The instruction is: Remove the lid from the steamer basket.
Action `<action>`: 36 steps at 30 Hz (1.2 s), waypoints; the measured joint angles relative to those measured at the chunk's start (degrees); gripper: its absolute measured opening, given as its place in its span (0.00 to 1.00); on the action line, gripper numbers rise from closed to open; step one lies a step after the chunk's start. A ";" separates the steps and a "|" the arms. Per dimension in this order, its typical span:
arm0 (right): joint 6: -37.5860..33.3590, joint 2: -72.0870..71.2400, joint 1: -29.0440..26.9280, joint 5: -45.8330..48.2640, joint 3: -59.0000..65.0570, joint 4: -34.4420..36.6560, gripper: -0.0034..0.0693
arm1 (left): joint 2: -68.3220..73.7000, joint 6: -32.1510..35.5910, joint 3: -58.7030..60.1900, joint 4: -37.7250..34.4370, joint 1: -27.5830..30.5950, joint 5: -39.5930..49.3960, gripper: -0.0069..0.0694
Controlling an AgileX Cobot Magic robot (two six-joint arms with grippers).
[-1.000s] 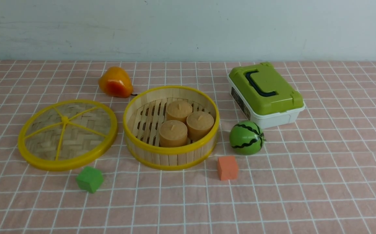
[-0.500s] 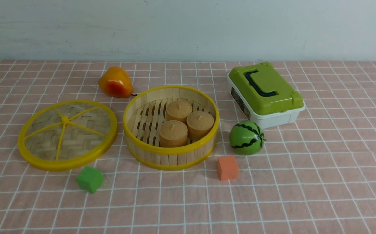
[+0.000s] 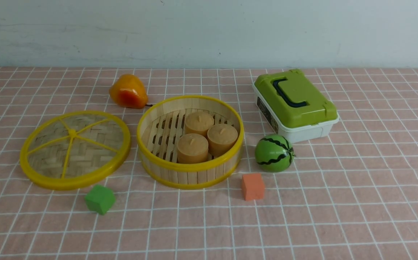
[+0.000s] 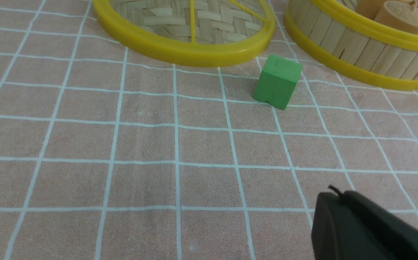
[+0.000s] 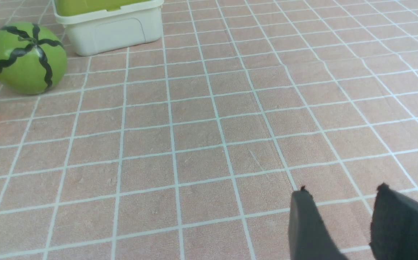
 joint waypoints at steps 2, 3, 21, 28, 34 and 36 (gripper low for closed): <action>0.00 0.00 0.00 0.00 0.00 0.00 0.38 | 0.00 0.00 0.00 0.00 0.00 0.00 0.08; 0.00 0.00 0.00 0.00 0.00 0.00 0.38 | 0.00 0.00 0.00 0.00 0.00 0.00 0.08; 0.00 0.00 0.00 0.00 0.00 0.00 0.38 | 0.00 0.05 0.00 0.00 0.00 0.00 0.10; 0.00 0.00 0.00 0.00 0.00 0.00 0.38 | 0.00 0.05 0.00 0.00 0.00 0.00 0.11; 0.00 0.00 0.00 0.00 0.00 0.00 0.38 | 0.00 0.05 0.00 0.00 0.00 0.00 0.12; 0.00 0.00 0.00 0.00 0.00 0.00 0.38 | 0.00 0.05 0.00 0.00 0.00 0.00 0.12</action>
